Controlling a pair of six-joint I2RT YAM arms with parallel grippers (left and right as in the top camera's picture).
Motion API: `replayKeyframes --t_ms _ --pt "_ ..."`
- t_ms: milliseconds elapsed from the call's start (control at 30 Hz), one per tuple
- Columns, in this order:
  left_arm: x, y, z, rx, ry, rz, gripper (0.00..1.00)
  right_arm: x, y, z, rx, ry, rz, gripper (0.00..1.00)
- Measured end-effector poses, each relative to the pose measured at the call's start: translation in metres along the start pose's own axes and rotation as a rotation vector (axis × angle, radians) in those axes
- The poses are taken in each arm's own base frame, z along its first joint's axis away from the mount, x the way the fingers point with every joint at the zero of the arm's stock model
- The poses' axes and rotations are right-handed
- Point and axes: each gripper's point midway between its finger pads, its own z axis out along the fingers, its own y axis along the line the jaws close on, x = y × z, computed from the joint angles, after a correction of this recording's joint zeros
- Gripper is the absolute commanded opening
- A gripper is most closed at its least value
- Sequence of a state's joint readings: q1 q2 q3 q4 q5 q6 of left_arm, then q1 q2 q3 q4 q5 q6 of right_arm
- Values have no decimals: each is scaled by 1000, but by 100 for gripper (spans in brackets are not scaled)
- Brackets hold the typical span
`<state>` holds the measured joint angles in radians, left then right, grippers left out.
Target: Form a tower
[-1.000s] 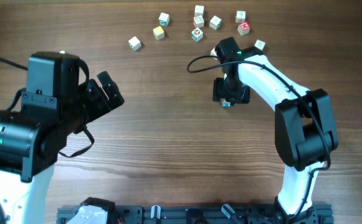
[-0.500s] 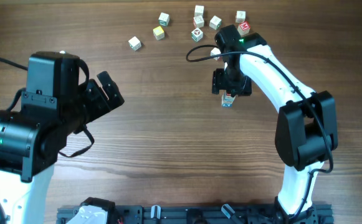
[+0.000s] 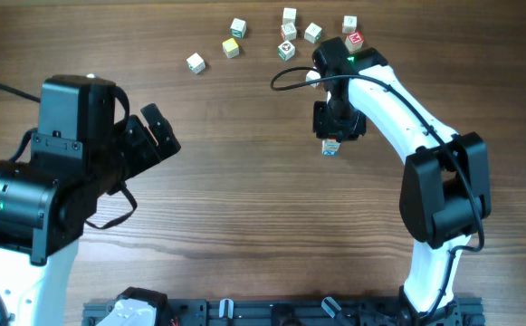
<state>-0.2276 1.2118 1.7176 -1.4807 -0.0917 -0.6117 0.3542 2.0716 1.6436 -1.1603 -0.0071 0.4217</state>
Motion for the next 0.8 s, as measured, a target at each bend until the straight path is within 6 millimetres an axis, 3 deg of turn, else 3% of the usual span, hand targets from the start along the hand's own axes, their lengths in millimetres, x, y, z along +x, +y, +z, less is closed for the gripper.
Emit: replayKeyframes --t_ms 100,167,300,600,800 --pt "0 0 0 0 0 0 100 0 0 0 0 0 0 36" --pt "0 0 0 0 0 0 100 0 0 0 0 0 0 49" --pt "0 0 0 0 0 0 100 0 0 0 0 0 -3 56" --pt "0 0 0 0 0 0 100 6 -3 0 11 25 -3 56" --pt "0 0 0 0 0 0 100 9 -4 0 17 38 -3 45"
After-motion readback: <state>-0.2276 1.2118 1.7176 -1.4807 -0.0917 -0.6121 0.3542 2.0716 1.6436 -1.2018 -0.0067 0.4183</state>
